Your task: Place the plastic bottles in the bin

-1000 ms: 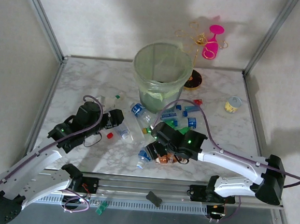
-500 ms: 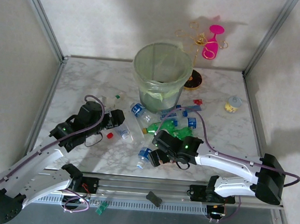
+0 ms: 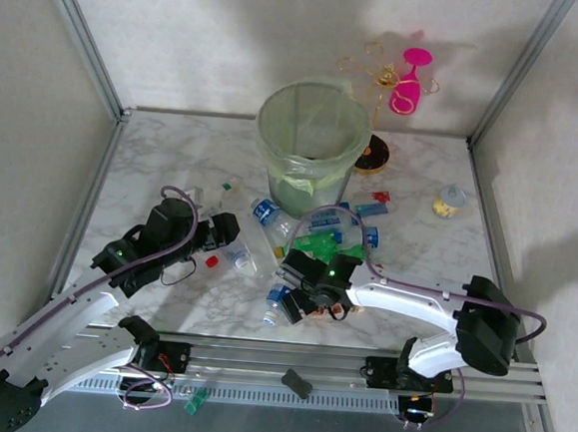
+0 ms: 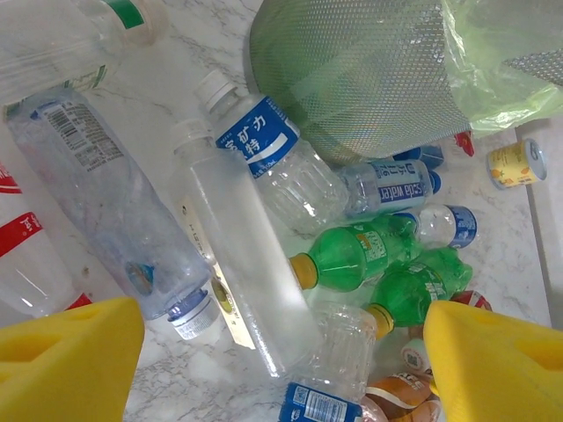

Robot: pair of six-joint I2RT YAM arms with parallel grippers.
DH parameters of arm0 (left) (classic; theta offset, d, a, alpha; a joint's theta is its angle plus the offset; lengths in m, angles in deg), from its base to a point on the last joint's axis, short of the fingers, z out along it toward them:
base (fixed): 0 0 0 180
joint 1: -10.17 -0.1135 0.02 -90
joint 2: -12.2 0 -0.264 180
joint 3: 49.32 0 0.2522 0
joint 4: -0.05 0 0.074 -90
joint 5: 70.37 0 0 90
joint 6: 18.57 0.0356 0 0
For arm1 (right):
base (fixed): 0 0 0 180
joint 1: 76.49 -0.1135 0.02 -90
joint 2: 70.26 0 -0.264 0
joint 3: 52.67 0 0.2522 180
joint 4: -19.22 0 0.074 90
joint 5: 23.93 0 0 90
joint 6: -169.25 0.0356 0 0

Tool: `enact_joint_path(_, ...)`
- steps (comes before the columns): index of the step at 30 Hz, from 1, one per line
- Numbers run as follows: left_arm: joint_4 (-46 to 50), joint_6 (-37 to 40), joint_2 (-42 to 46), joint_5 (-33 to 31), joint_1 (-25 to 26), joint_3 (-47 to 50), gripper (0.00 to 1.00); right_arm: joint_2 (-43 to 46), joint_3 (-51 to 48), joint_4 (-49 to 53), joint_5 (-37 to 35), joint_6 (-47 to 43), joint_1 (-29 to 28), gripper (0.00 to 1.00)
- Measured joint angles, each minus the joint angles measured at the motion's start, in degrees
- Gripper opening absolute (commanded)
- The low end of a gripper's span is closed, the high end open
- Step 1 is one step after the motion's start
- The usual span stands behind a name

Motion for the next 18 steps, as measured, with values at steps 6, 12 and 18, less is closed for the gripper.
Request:
enact_joint_path(6,-0.1,0.0,0.5,0.5,0.0,0.0,0.83,-6.8,2.2,2.7,-1.1,-1.9,-1.0,0.99)
enact_joint_path(12,-0.2,0.0,1.6,0.7,0.0,0.0,0.83,-9.2,3.3,6.0,-2.0,-3.2,-1.9,0.99)
enact_joint_path(18,-0.4,0.0,1.6,1.0,0.0,0.0,0.83,-10.5,4.4,6.4,-3.2,-3.3,-2.2,0.99)
